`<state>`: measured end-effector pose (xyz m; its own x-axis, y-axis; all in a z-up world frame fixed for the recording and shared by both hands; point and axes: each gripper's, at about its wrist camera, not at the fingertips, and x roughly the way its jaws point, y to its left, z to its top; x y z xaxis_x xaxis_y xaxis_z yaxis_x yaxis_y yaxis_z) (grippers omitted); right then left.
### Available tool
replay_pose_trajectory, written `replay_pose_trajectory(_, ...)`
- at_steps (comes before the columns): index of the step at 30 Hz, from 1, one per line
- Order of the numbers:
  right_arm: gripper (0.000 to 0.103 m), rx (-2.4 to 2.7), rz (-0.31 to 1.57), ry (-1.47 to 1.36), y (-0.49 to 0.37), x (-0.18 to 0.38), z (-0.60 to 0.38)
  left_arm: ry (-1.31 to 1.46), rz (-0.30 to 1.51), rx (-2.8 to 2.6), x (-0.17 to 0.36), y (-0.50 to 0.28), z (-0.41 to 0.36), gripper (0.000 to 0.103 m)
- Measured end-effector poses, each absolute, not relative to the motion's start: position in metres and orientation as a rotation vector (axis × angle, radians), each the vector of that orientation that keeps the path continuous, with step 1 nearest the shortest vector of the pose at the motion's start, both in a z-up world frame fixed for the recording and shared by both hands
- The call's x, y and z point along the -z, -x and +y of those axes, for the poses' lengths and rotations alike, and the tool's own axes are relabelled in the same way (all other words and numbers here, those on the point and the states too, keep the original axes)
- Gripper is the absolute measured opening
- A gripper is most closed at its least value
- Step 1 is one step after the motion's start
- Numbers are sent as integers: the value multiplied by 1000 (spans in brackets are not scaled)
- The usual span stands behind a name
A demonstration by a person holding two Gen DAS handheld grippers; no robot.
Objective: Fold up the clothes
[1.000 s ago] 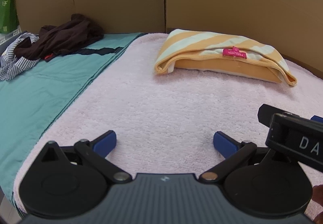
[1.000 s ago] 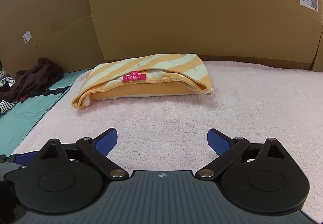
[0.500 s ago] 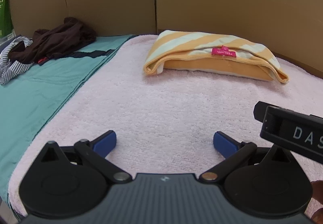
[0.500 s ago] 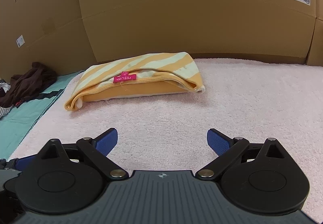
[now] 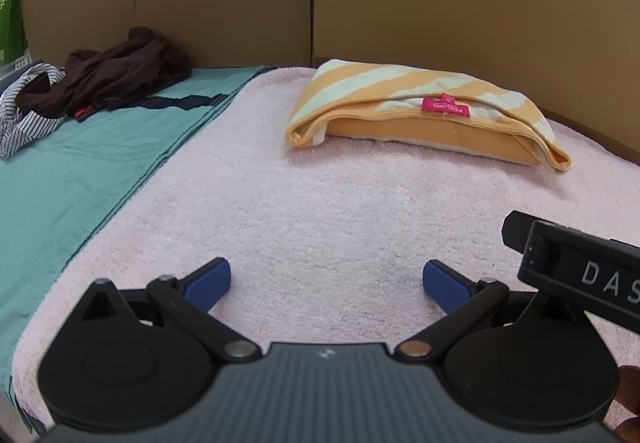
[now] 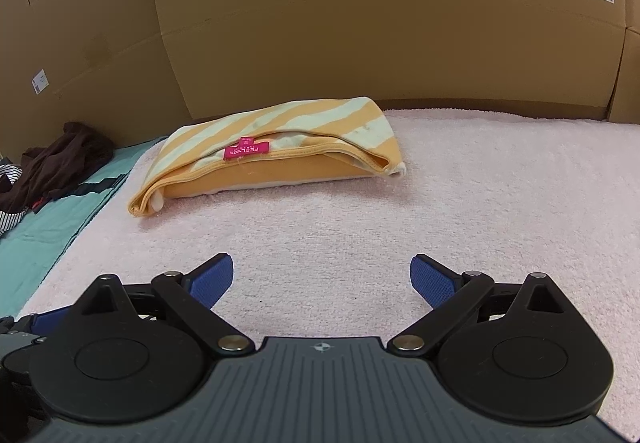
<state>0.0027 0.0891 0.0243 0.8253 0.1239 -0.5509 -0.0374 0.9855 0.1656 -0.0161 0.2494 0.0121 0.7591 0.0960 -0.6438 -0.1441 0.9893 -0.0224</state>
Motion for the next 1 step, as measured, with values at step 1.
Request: replay_pose_trajectory(1, 98, -85, 596, -151, -3, -24, 89, 71, 697, -132, -12, 16, 249, 103)
